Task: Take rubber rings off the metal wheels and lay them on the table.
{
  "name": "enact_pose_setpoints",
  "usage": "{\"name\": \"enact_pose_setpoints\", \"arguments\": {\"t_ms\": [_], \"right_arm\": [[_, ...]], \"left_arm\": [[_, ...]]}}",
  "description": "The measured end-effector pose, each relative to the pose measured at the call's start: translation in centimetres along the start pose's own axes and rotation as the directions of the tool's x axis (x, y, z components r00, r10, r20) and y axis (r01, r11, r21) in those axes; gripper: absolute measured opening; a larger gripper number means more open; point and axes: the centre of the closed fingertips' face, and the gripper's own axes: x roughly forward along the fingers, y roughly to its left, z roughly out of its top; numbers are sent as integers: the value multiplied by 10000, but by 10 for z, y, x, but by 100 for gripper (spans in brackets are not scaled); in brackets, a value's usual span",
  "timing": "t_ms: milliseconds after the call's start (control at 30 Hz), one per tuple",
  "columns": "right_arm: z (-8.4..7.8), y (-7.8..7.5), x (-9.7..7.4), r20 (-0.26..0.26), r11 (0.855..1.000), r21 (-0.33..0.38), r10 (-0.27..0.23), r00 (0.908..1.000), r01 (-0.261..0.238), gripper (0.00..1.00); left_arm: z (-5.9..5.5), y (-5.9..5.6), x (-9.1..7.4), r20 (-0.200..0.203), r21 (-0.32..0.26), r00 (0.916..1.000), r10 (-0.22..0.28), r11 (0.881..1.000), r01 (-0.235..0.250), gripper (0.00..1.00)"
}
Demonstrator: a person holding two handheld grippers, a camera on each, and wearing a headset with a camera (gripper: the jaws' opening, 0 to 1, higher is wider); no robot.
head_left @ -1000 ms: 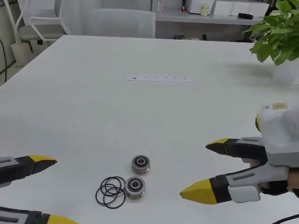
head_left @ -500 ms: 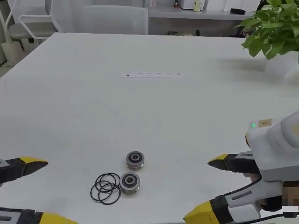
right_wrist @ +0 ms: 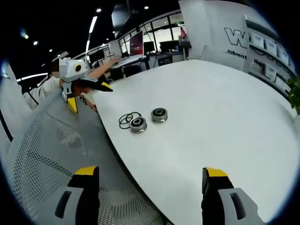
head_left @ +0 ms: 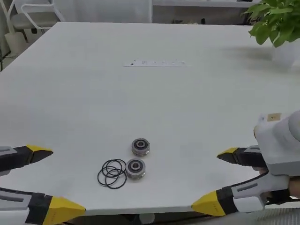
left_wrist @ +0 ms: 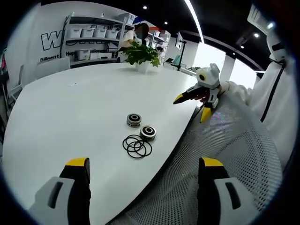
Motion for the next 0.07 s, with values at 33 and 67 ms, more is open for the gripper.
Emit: {"name": "enact_pose_setpoints", "arguments": {"t_ms": [33, 67], "right_arm": [[-2, 0, 0, -85, 10000, -32, 9, 10000, -9, 90], [-3, 1, 1, -128, 10000, -22, 14, 9999, -14, 90]], "left_arm": [[0, 0, 0, 21, -31, 10000, -2, 10000, 2, 95], [0, 0, 0, 30, -53, 10000, -6, 10000, 6, 95]]}}
